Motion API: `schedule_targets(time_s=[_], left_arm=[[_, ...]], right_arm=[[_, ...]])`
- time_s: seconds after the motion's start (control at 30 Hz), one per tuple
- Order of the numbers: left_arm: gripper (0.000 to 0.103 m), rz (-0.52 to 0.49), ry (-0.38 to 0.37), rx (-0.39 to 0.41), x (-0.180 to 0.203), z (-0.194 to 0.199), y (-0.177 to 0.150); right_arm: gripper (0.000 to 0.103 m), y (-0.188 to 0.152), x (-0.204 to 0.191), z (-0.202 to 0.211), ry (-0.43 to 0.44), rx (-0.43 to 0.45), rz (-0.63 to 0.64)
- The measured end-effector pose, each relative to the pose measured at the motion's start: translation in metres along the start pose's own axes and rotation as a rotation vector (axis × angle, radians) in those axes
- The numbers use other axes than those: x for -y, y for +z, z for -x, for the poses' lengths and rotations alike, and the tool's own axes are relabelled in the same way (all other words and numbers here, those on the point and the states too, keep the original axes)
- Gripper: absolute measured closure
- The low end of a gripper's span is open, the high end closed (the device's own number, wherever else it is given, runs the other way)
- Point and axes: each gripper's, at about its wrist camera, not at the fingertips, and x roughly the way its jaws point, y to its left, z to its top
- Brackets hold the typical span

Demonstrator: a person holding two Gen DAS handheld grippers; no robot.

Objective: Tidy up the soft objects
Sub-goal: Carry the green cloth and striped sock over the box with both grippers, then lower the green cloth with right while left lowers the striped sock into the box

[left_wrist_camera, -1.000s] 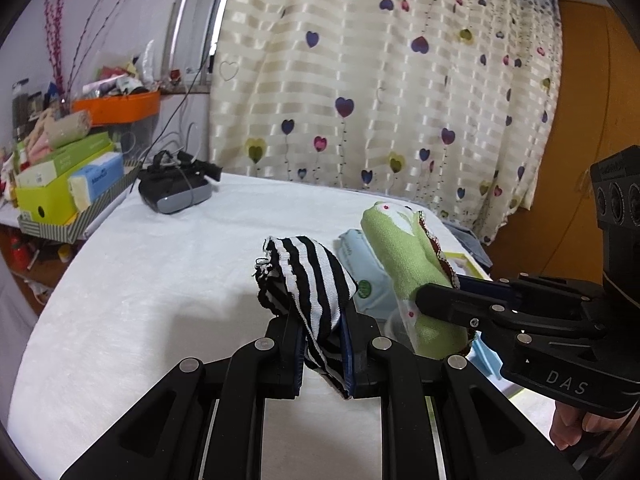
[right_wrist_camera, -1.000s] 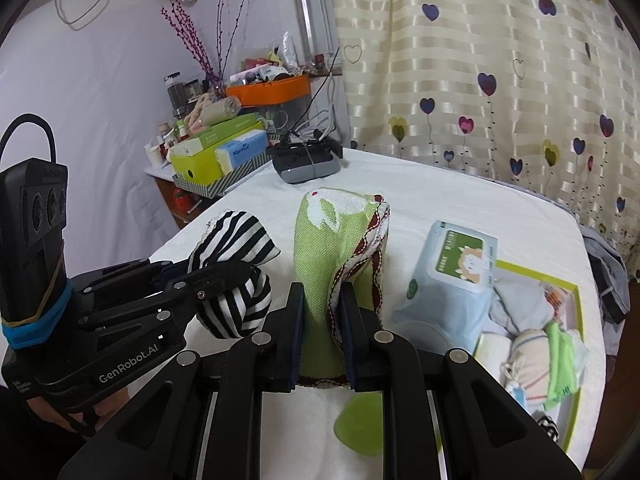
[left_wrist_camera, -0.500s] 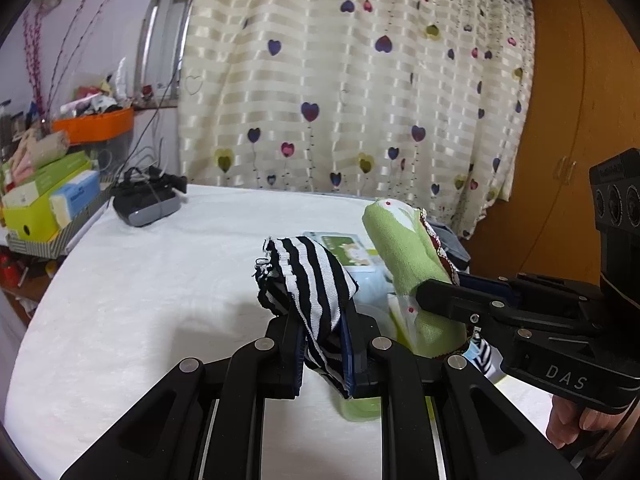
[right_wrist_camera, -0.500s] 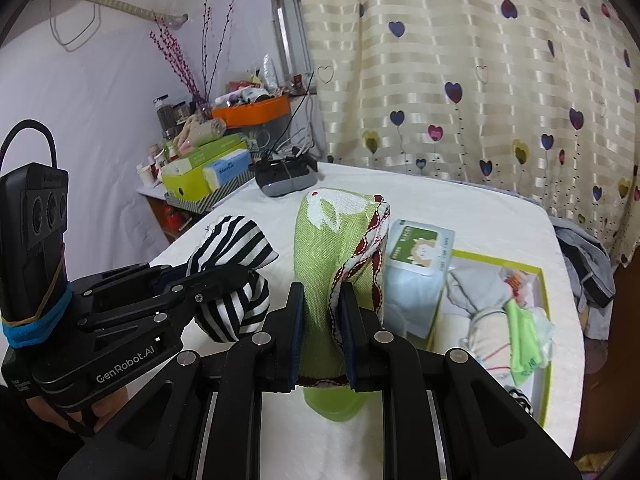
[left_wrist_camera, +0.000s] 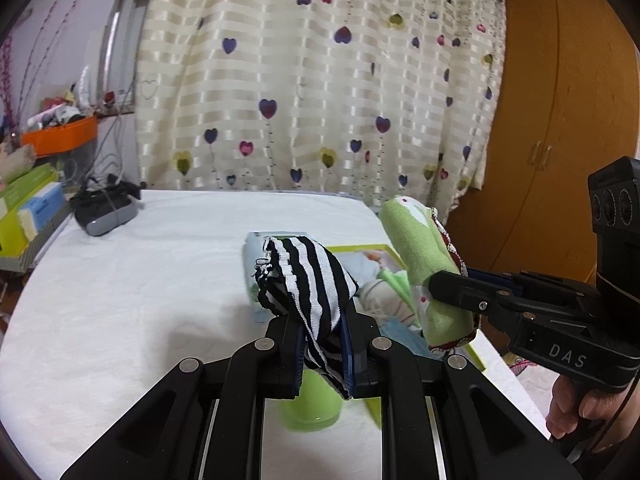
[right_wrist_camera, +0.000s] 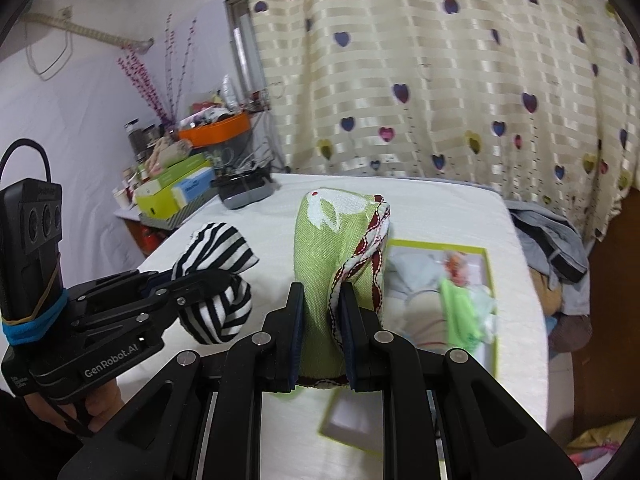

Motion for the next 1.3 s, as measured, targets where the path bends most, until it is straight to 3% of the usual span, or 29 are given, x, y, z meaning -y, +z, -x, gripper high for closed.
schedule_targets(time_s=[0.53, 1.3], left_arm=[[0.089, -0.025, -0.100, -0.051, 0.040, -0.032, -0.007], [0.089, -0.024, -0.172, -0.182, 0.068, -0.078, -0.040]], right_arm=[[0.085, -0.014, 0.053, 0.012, -0.063, -0.011, -0.085], [0.085, -0.051, 0.080, -0.006, -0.073, -0.103, -0.139]])
